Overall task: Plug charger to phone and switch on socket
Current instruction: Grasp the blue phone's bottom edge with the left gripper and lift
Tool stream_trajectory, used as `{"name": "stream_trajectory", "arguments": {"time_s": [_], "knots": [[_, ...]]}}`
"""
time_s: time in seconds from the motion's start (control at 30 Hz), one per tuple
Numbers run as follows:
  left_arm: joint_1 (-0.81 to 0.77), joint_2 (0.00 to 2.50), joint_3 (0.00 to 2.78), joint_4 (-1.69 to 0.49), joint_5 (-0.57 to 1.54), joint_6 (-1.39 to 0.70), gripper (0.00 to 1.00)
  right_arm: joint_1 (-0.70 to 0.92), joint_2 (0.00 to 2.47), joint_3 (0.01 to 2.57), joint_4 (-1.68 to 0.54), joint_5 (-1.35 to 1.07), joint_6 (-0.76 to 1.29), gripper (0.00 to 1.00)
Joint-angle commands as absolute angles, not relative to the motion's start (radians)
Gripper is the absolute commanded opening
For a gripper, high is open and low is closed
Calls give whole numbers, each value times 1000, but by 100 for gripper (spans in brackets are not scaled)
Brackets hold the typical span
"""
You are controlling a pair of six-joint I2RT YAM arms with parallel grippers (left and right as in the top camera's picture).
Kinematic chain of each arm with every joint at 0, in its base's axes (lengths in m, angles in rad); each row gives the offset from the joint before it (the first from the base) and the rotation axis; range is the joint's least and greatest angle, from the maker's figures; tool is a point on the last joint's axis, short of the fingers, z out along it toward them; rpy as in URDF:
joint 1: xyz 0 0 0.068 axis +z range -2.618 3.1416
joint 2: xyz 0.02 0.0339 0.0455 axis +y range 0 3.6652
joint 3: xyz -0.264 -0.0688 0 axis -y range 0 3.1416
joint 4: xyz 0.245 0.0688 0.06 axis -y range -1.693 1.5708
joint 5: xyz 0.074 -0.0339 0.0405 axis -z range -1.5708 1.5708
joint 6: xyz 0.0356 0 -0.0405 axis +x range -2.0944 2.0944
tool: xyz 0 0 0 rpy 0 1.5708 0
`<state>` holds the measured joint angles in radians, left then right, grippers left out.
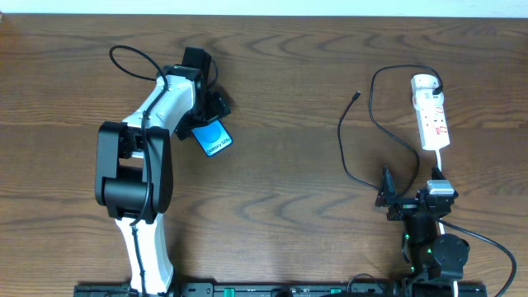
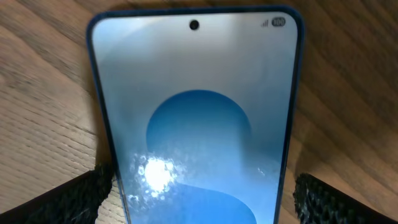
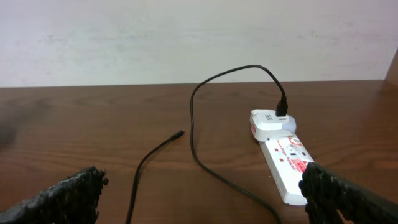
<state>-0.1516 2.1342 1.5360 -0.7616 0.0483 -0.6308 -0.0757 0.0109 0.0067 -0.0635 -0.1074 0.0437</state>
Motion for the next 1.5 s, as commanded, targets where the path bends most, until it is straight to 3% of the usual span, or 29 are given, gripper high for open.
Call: {"name": "stream_trajectory", "arguments": {"time_s": [0.0,0.3,0.4,0.53,0.7,1.47], "knots": [[-151,2138,1540,-760,10,-646,98,-68,7,5,-67,-103,36,99],[-151,2140,1501,-747,10,-679,99,-68,7,5,-67,-103,36,99],[-152,2146,1488,-747,13,-685,86,-68,7,5,-67,-103,36,99],[-152,2149,1488,-754,15,-685,83,-68,7,5,-67,-103,36,99],[-152,2149,1488,-785,15,-681,73,-68,7,5,-67,-103,36,99],[-152,2030,1490,-882,18,-666,72,-68,7,5,-67,-103,36,99]]}}
